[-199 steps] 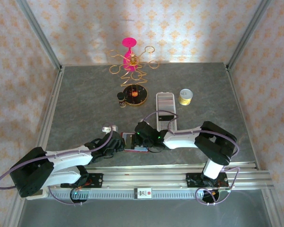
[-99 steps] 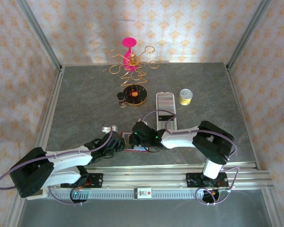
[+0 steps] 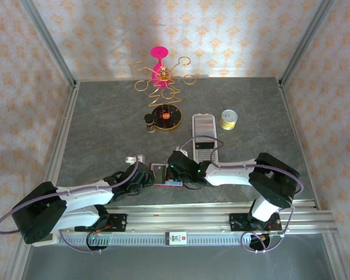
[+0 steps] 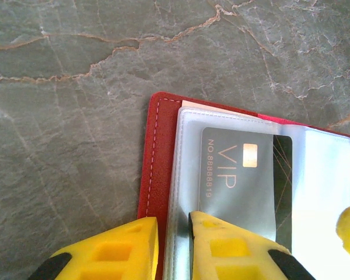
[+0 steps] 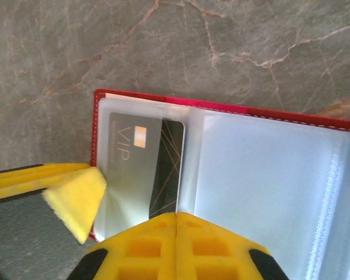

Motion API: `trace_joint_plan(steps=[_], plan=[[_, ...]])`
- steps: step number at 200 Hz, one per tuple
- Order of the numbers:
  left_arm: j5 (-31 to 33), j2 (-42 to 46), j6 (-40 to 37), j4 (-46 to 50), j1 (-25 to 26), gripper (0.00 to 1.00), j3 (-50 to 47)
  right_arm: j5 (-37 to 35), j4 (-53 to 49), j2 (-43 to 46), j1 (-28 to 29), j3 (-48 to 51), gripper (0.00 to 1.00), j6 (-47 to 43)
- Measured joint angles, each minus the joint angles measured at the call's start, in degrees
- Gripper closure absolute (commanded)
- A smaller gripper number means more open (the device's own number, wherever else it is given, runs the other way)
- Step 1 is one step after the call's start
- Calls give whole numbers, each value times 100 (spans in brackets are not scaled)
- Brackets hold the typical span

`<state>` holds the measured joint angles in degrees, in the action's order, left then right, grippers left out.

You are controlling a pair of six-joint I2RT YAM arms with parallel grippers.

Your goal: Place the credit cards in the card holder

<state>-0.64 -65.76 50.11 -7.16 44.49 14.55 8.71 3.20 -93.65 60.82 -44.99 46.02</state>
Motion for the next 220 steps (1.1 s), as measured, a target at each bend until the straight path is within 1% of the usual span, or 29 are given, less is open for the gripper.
trace_joint_plan(steps=[30, 64, 116, 138, 156, 164, 188, 220], plan=[[-2, 7, 0, -2, 0, 80, -4, 4, 2, -313, 24, -35, 100, -4], [-39, 50, 0, -42, -2, 74, -39, 28, 17, -448, 44, -197, 100, -13], [-59, 131, 4, -118, -2, 69, -114, 61, 24, -614, 79, -380, 100, -24], [-66, 153, 4, -129, -2, 69, -129, 70, 22, -651, 90, -426, 100, -31], [-61, 155, 15, -149, -2, 73, -155, 66, -20, -651, 92, -450, 100, -68], [-57, 153, 31, -149, -2, 75, -155, 48, -33, -649, 92, -452, 99, -79], [-39, 125, 44, -151, -2, 78, -153, -20, -109, -557, 116, -450, 91, -96], [-35, 85, 44, -173, -2, 80, -153, -197, -247, -46, 142, -293, 83, -94]])
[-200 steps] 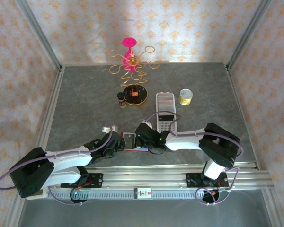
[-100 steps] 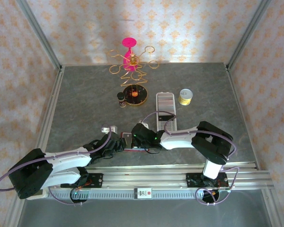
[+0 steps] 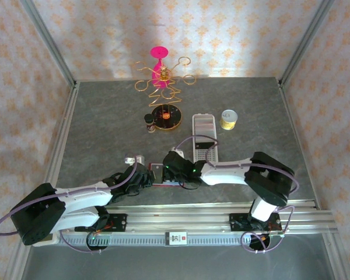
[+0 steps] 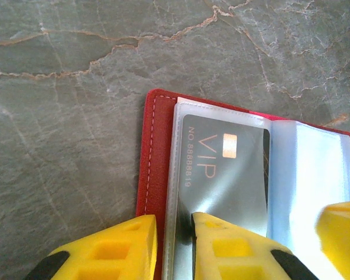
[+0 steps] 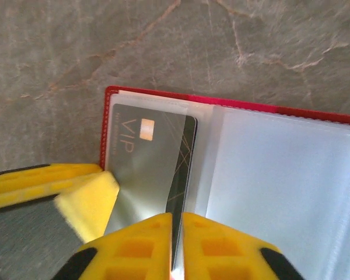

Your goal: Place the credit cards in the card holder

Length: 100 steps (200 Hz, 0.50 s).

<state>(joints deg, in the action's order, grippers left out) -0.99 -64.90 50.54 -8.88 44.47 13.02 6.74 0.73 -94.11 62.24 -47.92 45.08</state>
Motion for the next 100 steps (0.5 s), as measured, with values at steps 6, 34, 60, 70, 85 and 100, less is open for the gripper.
trace_joint_plan(steps=[6, 34, 60, 70, 85, 100], plan=[[0, -4, 0, -2, 0, 80, 0, -37, -31, 94, 0, 44, 82, 15], [7, -11, 0, 0, 0, 81, 0, -188, -101, 337, -2, 299, 76, 68], [15, -35, 0, 0, 0, 82, 0, -232, -260, 330, -2, 461, 72, 140], [17, -37, 0, 0, 0, 82, 0, -234, -310, 308, 0, 461, 71, 140], [17, -37, 0, 0, 0, 82, 0, -227, -308, 256, 0, 461, 71, 142], [17, -37, 0, 0, 0, 82, 0, -221, -284, 197, -2, 461, 70, 144]])
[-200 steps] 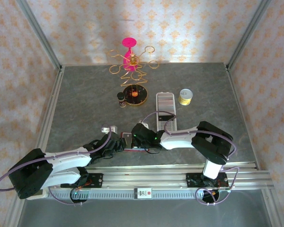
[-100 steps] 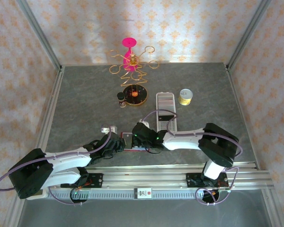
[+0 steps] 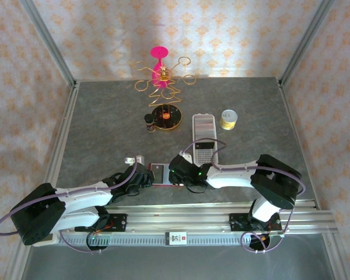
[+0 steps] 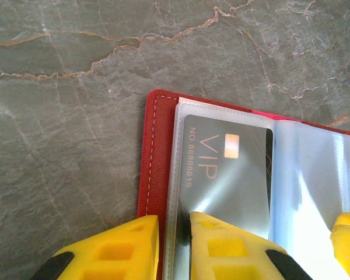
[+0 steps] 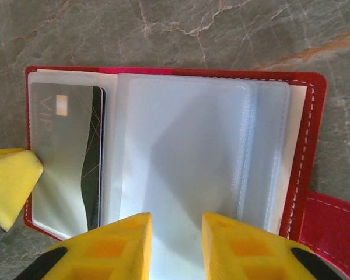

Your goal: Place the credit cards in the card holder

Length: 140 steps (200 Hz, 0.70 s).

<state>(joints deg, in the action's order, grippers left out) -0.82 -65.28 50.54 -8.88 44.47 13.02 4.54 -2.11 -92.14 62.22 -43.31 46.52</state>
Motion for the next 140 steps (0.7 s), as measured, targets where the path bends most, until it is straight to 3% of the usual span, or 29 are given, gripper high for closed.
trace_joint_plan(steps=[16, 140], plan=[[-2, 0, 2, 0, 0, 82, 0, 35, 103, -39, 2, -2, 66, 4], [0, 111, 142, -133, 0, 79, -114, 686, 1314, -424, 0, -92, 66, 302]])
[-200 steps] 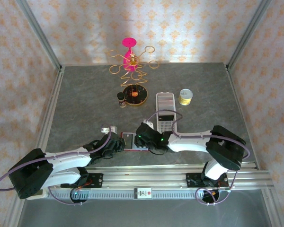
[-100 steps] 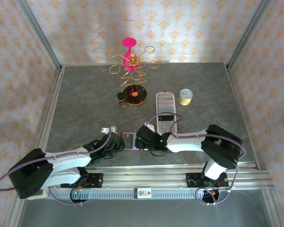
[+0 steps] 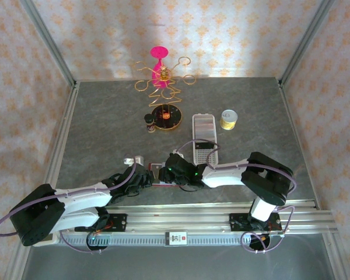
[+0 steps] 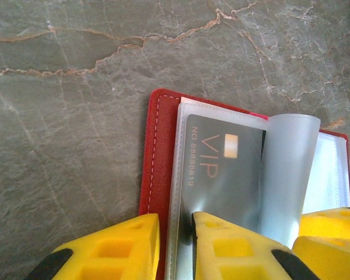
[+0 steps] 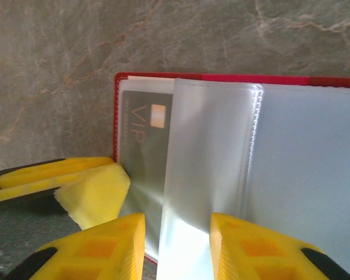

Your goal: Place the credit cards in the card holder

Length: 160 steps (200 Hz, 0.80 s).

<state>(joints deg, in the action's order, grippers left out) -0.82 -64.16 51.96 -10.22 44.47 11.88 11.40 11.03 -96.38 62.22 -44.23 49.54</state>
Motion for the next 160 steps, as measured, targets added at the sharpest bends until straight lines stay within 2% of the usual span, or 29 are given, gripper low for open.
trace_joint_plan(steps=[160], plan=[[-20, 131, 74, -83, 0, 83, -111, 70, 560, 103, 0, 52, 66, 295]])
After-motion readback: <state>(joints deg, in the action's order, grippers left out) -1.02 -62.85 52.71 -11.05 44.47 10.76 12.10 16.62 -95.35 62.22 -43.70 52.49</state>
